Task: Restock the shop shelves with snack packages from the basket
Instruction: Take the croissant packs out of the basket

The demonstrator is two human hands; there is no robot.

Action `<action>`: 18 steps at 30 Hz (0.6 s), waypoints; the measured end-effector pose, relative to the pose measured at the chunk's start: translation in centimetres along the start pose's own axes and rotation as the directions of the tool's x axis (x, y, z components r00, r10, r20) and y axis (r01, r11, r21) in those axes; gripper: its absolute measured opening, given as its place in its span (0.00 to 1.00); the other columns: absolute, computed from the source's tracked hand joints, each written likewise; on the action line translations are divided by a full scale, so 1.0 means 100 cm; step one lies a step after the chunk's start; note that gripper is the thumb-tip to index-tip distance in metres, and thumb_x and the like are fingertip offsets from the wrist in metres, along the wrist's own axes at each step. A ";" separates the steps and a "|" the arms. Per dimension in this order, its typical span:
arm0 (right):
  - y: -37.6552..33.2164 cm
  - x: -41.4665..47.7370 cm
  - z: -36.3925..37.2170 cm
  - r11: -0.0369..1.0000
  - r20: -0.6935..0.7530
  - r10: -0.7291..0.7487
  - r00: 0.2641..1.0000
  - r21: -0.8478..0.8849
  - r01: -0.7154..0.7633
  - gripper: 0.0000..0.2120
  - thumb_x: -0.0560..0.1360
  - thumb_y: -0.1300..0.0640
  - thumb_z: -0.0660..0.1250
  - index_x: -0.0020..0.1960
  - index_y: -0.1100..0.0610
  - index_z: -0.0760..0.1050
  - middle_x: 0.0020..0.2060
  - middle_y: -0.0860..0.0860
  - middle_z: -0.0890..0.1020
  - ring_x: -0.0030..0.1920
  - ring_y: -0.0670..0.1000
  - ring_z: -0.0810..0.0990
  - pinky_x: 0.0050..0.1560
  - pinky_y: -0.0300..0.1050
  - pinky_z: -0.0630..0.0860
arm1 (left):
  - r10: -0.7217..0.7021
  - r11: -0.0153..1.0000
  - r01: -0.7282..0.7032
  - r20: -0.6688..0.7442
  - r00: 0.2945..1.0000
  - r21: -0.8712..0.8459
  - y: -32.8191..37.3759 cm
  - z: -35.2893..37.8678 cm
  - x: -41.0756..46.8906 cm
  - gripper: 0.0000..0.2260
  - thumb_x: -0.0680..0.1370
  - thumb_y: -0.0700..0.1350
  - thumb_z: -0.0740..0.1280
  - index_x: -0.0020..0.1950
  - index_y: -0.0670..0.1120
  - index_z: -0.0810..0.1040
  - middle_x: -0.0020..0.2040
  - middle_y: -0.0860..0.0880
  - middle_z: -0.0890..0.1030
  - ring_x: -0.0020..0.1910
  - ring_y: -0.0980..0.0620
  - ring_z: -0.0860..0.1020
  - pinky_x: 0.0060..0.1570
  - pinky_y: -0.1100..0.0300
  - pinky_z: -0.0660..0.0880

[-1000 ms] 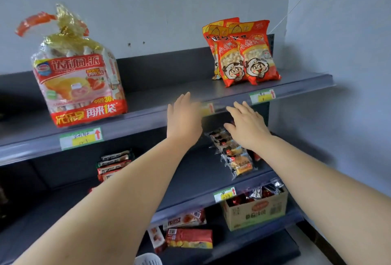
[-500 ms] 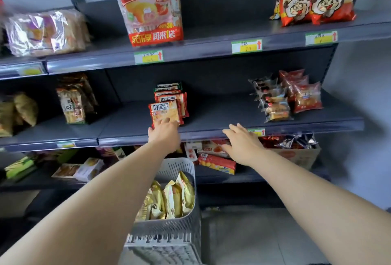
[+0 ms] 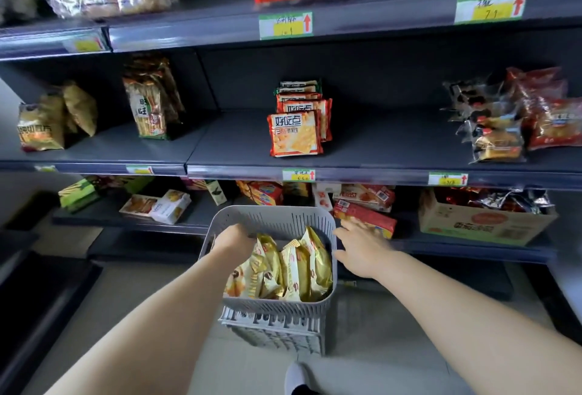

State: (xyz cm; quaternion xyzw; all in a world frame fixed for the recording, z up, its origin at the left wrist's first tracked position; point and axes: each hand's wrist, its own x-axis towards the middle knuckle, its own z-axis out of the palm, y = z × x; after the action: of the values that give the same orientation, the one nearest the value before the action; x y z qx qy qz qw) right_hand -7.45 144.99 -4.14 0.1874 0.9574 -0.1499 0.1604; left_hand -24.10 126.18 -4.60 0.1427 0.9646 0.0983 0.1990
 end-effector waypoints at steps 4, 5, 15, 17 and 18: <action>-0.014 0.040 0.019 1.000 0.077 0.029 0.997 -0.005 -0.029 0.23 0.81 0.49 0.58 0.74 0.54 0.65 0.73 0.52 0.65 0.76 0.56 0.57 0.72 0.58 0.60 | -0.028 0.998 0.032 0.094 0.995 -0.044 -0.031 0.024 0.034 0.14 0.79 0.43 0.62 0.62 0.41 0.78 0.56 0.43 0.81 0.55 0.42 0.80 0.48 0.57 0.75; -0.017 0.051 0.025 0.999 0.094 0.033 0.995 -0.006 -0.033 0.22 0.81 0.49 0.58 0.73 0.54 0.66 0.72 0.52 0.67 0.74 0.56 0.60 0.71 0.57 0.63 | -0.031 0.997 0.040 0.121 0.992 -0.072 -0.038 0.030 0.042 0.14 0.78 0.43 0.62 0.62 0.42 0.78 0.56 0.43 0.82 0.55 0.42 0.80 0.49 0.57 0.76; -0.042 0.114 0.082 0.984 0.293 0.111 0.950 0.100 -0.146 0.22 0.81 0.51 0.59 0.74 0.54 0.66 0.71 0.53 0.70 0.68 0.56 0.70 0.63 0.48 0.71 | -0.080 0.992 0.105 0.300 0.951 -0.068 -0.074 0.067 0.082 0.18 0.79 0.42 0.60 0.69 0.43 0.72 0.65 0.43 0.77 0.63 0.42 0.76 0.59 0.53 0.74; -0.042 0.124 0.090 0.976 0.317 0.138 0.938 0.117 -0.183 0.21 0.81 0.51 0.59 0.74 0.54 0.66 0.70 0.53 0.70 0.68 0.56 0.71 0.65 0.49 0.70 | -0.080 0.990 0.112 0.325 0.942 -0.082 -0.075 0.075 0.084 0.17 0.79 0.42 0.60 0.68 0.44 0.73 0.63 0.43 0.78 0.61 0.42 0.77 0.56 0.54 0.75; -0.042 0.130 0.094 0.971 0.323 0.160 0.933 0.121 -0.208 0.20 0.81 0.51 0.59 0.72 0.53 0.67 0.69 0.52 0.72 0.67 0.56 0.72 0.65 0.51 0.70 | -0.088 0.989 0.122 0.330 0.940 -0.085 -0.077 0.078 0.085 0.17 0.78 0.42 0.60 0.67 0.44 0.74 0.62 0.43 0.78 0.60 0.42 0.77 0.55 0.54 0.75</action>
State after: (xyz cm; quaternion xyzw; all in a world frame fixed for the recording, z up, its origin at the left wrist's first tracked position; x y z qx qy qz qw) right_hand -18.20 142.05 -16.41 0.2621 0.8839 -0.2349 0.3078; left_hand -30.15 122.67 -16.58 0.0947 0.9182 0.1130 0.3677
